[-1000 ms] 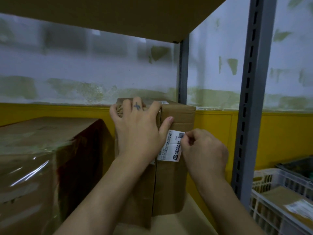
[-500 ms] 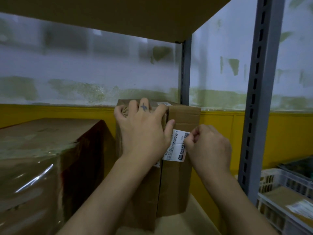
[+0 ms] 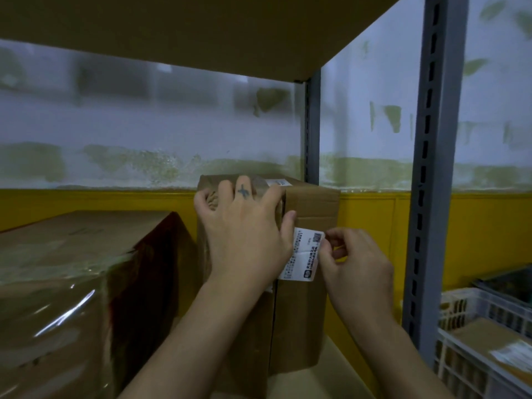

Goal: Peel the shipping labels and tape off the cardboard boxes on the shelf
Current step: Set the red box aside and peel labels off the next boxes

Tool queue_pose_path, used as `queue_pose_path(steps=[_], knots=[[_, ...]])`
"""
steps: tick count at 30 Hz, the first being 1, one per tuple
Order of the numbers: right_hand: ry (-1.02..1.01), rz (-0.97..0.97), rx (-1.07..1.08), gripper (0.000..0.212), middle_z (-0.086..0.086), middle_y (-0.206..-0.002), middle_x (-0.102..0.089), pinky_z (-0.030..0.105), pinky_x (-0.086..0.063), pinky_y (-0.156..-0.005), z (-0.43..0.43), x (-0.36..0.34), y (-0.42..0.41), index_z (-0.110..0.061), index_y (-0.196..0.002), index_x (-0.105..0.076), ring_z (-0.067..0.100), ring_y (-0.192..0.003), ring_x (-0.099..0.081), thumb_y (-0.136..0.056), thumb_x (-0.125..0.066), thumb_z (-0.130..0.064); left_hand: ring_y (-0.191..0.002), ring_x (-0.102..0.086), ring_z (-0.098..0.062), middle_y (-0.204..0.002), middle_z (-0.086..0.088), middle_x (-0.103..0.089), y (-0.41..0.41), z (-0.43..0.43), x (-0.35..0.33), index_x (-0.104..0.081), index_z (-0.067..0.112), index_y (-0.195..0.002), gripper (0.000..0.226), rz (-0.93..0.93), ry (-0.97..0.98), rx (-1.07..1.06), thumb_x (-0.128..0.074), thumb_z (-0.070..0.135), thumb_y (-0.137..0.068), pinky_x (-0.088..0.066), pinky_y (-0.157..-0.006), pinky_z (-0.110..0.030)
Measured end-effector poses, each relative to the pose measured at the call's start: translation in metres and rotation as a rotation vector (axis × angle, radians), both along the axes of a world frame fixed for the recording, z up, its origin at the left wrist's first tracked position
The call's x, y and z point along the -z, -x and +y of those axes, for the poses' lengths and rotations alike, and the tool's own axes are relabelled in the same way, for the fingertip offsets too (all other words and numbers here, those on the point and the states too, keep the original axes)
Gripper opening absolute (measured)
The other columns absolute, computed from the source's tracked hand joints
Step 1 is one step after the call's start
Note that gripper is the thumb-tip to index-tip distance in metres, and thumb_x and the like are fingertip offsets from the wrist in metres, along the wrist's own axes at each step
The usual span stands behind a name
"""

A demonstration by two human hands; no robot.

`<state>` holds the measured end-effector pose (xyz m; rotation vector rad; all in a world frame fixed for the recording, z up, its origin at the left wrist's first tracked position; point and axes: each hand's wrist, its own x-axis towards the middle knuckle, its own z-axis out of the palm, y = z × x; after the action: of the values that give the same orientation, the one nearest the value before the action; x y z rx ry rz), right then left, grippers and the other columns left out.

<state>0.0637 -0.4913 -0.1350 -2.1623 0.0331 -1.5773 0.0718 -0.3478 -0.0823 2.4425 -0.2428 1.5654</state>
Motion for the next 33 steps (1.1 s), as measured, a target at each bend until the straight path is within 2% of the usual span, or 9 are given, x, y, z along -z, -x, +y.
queue_pose_path(steps=[4,11,19,23,26,28,30,31,33], knots=[[0.014,-0.080,-0.024,0.009,-0.001,-0.082,-0.067,0.006,-0.034,-0.057,0.001,0.005,-0.002,-0.012,-0.093,-0.074,0.004,-0.066,-0.054,-0.084,-0.073,-0.015,-0.112,-0.047,-0.034,-0.115,-0.012,-0.059,-0.002,0.001,0.001,-0.063,0.032,-0.114,0.037,0.000,-0.005,-0.003,-0.050,0.055,-0.087,-0.028,-0.099,-0.054],[-0.167,-0.058,-0.068,0.005,-0.007,-0.079,-0.067,0.031,-0.051,-0.058,0.004,0.001,-0.005,-0.021,-0.086,-0.073,0.008,-0.068,-0.060,-0.087,-0.069,-0.024,-0.115,-0.045,-0.034,-0.119,-0.012,-0.056,-0.001,0.001,-0.001,-0.061,0.032,-0.117,0.039,0.028,-0.012,-0.012,-0.045,0.056,-0.089,-0.026,-0.101,-0.053],[-0.289,-0.078,-0.107,0.006,-0.006,-0.078,-0.062,0.027,-0.046,-0.058,0.017,0.004,-0.019,-0.023,-0.084,-0.065,0.008,-0.067,-0.056,-0.089,-0.066,-0.020,-0.123,-0.039,-0.030,-0.126,-0.006,-0.051,-0.003,0.005,-0.003,-0.054,0.036,-0.122,0.039,0.070,-0.054,-0.026,-0.044,0.057,-0.091,-0.025,-0.104,-0.054],[-0.150,-0.015,-0.140,0.015,-0.010,-0.077,-0.053,0.015,-0.034,-0.055,0.024,0.011,-0.017,-0.029,-0.079,-0.054,0.002,-0.065,-0.049,-0.086,-0.064,-0.020,-0.121,-0.039,-0.029,-0.125,-0.006,-0.050,-0.002,0.003,-0.003,-0.052,0.035,-0.122,0.038,0.068,-0.069,-0.035,-0.043,0.056,-0.091,-0.026,-0.102,-0.053],[-0.179,0.002,-0.173,0.011,-0.007,-0.096,-0.056,0.010,-0.036,-0.058,0.024,0.024,-0.013,-0.027,-0.096,-0.060,0.001,-0.072,-0.052,-0.087,-0.066,-0.024,-0.119,-0.041,-0.030,-0.123,-0.007,-0.052,0.000,0.001,-0.004,-0.055,0.035,-0.119,0.037,0.048,-0.059,-0.038,-0.045,0.055,-0.090,-0.026,-0.101,-0.053],[-0.251,0.020,-0.178,0.037,-0.004,-0.123,-0.049,0.016,-0.045,-0.074,0.020,0.030,-0.012,-0.029,-0.122,-0.055,0.004,-0.098,-0.053,-0.087,-0.068,-0.034,-0.119,-0.041,-0.030,-0.124,-0.007,-0.052,0.000,0.002,-0.003,-0.055,0.035,-0.119,0.037,0.043,-0.048,-0.036,-0.046,0.056,-0.090,-0.026,-0.102,-0.053],[-0.263,0.053,-0.193,0.057,-0.005,-0.146,-0.031,0.027,-0.040,-0.096,0.016,0.033,-0.010,-0.037,-0.139,-0.042,0.008,-0.129,-0.036,-0.087,-0.065,-0.043,-0.118,-0.043,-0.031,-0.122,-0.008,-0.054,0.000,0.003,-0.001,-0.057,0.034,-0.118,0.037,0.032,-0.048,-0.025,-0.048,0.055,-0.090,-0.026,-0.101,-0.053],[-0.273,0.085,-0.250,0.060,-0.007,-0.150,-0.026,0.027,-0.036,-0.100,0.016,0.033,-0.009,-0.040,-0.142,-0.037,0.005,-0.134,-0.028,-0.088,-0.063,-0.044,-0.117,-0.045,-0.031,-0.121,-0.008,-0.055,0.000,0.003,-0.001,-0.058,0.034,-0.117,0.036,0.021,-0.049,-0.025,-0.049,0.055,-0.089,-0.027,-0.100,-0.053],[-0.292,0.111,-0.401,0.057,-0.006,-0.147,-0.036,0.024,-0.039,-0.099,0.018,0.036,-0.011,-0.042,-0.142,-0.033,0.002,-0.129,-0.036,-0.091,-0.059,-0.042,-0.117,-0.045,-0.032,-0.120,-0.009,-0.055,0.001,0.003,0.000,-0.058,0.033,-0.116,0.036,0.021,-0.049,-0.023,-0.050,0.054,-0.089,-0.027,-0.101,-0.053]])
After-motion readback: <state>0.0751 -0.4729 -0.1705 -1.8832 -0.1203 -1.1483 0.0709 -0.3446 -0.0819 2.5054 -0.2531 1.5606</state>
